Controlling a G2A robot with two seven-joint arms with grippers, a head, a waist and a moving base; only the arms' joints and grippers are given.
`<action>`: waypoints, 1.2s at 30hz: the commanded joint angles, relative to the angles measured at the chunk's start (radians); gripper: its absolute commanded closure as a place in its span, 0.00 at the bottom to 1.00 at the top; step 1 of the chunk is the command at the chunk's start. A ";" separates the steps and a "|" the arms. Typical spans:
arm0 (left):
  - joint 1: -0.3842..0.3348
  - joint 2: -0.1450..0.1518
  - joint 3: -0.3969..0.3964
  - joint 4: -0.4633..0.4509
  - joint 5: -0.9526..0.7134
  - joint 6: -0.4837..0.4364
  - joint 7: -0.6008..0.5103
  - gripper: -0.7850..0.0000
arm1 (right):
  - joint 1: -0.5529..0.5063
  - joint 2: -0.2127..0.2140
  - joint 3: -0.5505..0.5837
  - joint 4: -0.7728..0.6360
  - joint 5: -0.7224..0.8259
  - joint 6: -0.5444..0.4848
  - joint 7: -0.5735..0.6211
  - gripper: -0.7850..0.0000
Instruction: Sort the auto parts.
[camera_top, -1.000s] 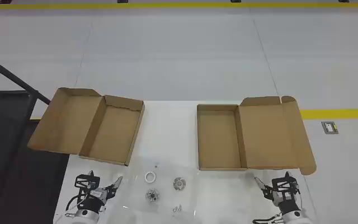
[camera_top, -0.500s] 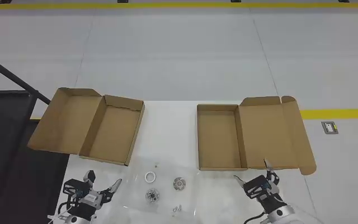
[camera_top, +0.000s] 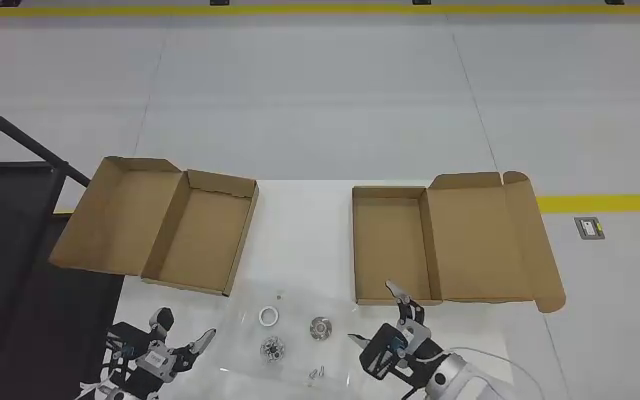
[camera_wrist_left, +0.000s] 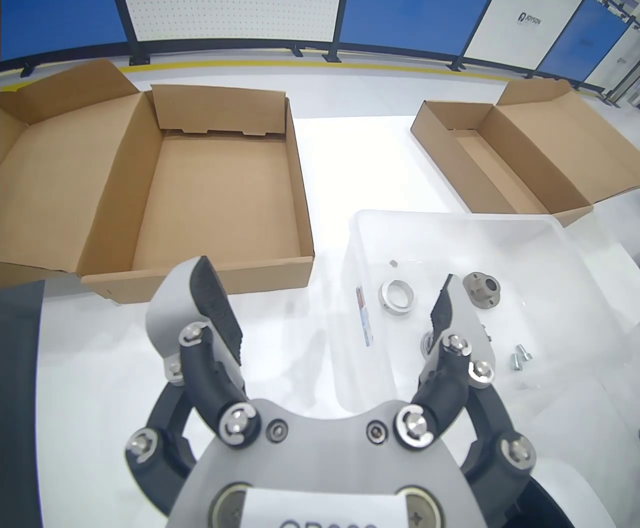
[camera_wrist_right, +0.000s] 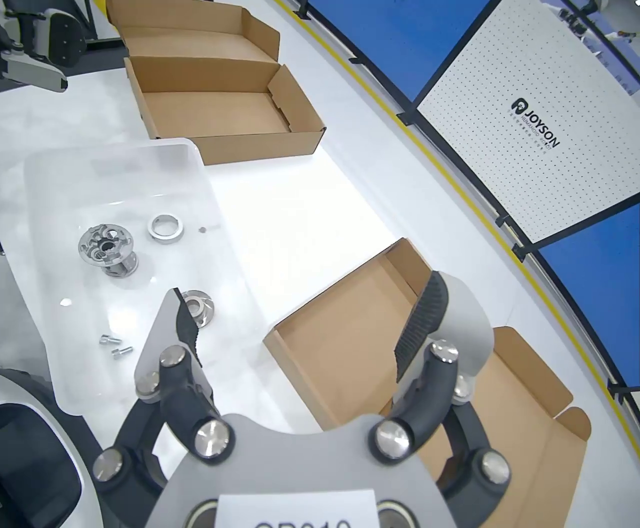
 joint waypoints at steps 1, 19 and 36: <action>0.000 0.000 0.000 0.000 0.000 0.000 0.000 0.00 | 0.000 0.000 0.000 0.000 0.000 0.000 0.000 0.00; -0.047 -0.005 -0.044 0.018 -0.124 0.066 -0.053 0.00 | 0.412 -0.081 -0.349 0.304 0.180 -0.176 0.334 0.00; -0.047 -0.005 -0.044 0.018 -0.124 0.066 -0.053 0.00 | 0.457 -0.079 -0.425 0.354 0.050 -0.371 0.249 0.00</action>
